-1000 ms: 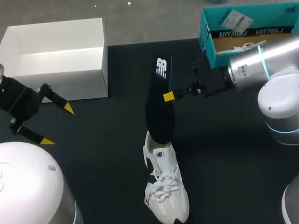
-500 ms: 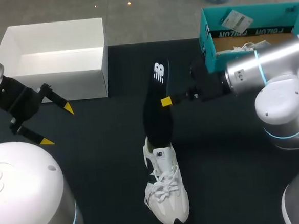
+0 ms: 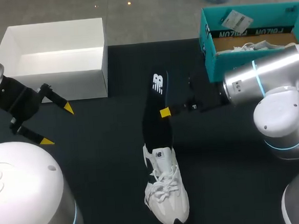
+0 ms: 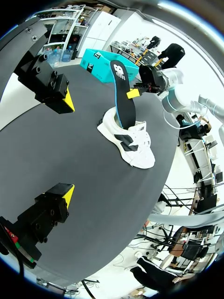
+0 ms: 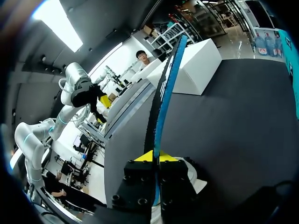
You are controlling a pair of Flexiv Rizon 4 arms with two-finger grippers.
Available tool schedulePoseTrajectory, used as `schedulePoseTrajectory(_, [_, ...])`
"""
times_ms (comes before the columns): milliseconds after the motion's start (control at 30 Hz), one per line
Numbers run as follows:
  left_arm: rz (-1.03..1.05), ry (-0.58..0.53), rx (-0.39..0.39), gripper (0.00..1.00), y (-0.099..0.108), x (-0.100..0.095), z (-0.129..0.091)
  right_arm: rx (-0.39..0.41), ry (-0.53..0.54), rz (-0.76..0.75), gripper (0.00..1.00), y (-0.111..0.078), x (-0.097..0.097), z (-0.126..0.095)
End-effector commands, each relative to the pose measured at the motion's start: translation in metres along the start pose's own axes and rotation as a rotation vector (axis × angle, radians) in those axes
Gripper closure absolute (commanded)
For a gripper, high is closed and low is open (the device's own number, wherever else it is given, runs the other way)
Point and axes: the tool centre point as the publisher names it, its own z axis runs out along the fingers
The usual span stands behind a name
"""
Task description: Take the shoe out of the shoebox, open the shoe tongue, remove and reinsert the insole, then place the shoe into the shoebox
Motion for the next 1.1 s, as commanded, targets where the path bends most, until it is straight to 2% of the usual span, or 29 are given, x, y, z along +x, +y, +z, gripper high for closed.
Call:
schedulePoseTrajectory(33, [0.000, 0.002, -0.003, 0.00, -0.001, 0.000, 0.000, -0.002, -0.021, 0.002, 1.00, -0.008, 0.005, 0.002])
schedulePoseTrajectory(467, [0.000, 0.002, -0.003, 0.00, -0.001, 0.000, 0.000, 0.014, -0.042, 0.019, 1.00, -0.026, 0.008, 0.004])
schedulePoseTrajectory(733, [0.000, 0.002, -0.003, 0.00, -0.001, 0.000, 0.000, 0.015, -0.051, 0.021, 1.00, -0.030, 0.009, 0.002])
schedulePoseTrajectory(1100, [0.000, 0.002, -0.003, 0.00, -0.001, 0.000, 0.000, 0.024, -0.035, 0.051, 1.00, -0.050, 0.017, 0.015])
